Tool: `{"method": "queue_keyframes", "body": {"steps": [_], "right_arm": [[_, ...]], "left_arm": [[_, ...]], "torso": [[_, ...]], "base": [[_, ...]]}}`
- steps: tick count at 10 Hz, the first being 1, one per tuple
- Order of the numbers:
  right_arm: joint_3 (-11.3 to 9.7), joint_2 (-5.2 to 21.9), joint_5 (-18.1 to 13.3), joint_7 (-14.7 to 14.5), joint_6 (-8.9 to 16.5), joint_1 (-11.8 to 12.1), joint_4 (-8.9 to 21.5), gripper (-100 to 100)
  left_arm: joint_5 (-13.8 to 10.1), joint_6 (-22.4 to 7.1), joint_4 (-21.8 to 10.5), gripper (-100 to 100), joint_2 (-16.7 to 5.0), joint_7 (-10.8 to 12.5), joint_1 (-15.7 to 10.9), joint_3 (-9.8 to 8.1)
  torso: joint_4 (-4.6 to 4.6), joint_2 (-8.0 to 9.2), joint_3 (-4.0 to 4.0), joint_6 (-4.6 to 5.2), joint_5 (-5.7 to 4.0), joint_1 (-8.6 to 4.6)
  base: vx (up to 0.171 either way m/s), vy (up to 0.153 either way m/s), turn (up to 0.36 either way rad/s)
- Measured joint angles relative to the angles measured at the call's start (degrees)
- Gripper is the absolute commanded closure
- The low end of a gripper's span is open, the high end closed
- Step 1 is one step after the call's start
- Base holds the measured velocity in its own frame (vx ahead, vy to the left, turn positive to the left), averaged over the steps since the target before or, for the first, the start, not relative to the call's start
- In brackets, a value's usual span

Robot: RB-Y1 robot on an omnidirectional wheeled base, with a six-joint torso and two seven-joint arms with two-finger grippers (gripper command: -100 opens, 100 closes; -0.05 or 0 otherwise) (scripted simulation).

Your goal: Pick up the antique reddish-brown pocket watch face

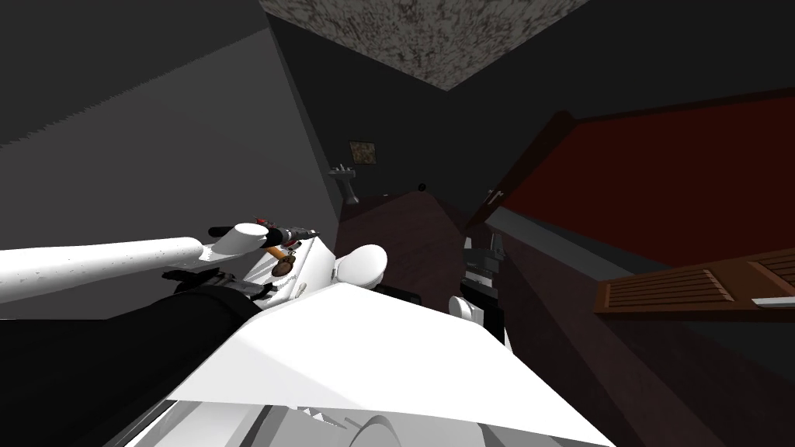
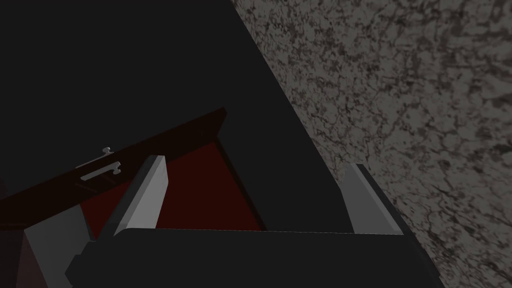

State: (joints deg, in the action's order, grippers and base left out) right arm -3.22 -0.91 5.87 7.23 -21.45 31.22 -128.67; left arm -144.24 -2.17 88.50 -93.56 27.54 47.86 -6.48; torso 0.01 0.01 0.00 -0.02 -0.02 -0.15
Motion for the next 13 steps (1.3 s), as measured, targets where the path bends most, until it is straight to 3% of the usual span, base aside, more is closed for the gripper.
{"method": "queue_keyframes", "body": {"steps": [3, 5, 13], "right_arm": [[0.0, 0.0, 0.0, 0.0, 0.0, 0.0, 0.0, 0], [0.0, 0.0, 0.0, 0.0, 0.0, 0.0, 0.0, 0], [0.0, 0.0, 0.0, 0.0, 0.0, 0.0, 0.0, 0]], "left_arm": [[3.54, -4.23, -4.02, -100, 1.78, 2.03, 0.72, -1.52], [6.16, -7.08, -7.52, -100, 2.85, 3.49, -1.66, 0.22], [17.34, -17.7, -18.71, -100, 7.46, 10.16, -0.94, -1.88]], "torso": [[0.0, 0.01, 0.01, -0.02, 0.0, 0.01], [0.0, 0.0, 0.0, -0.02, 0.0, 0.02], [0.01, 0.02, 0.01, -0.01, 0.0, 0.03]], "base": [[0.012, -0.041, -0.059], [0.01, -0.038, -0.048], [0.012, -0.037, -0.056]]}}
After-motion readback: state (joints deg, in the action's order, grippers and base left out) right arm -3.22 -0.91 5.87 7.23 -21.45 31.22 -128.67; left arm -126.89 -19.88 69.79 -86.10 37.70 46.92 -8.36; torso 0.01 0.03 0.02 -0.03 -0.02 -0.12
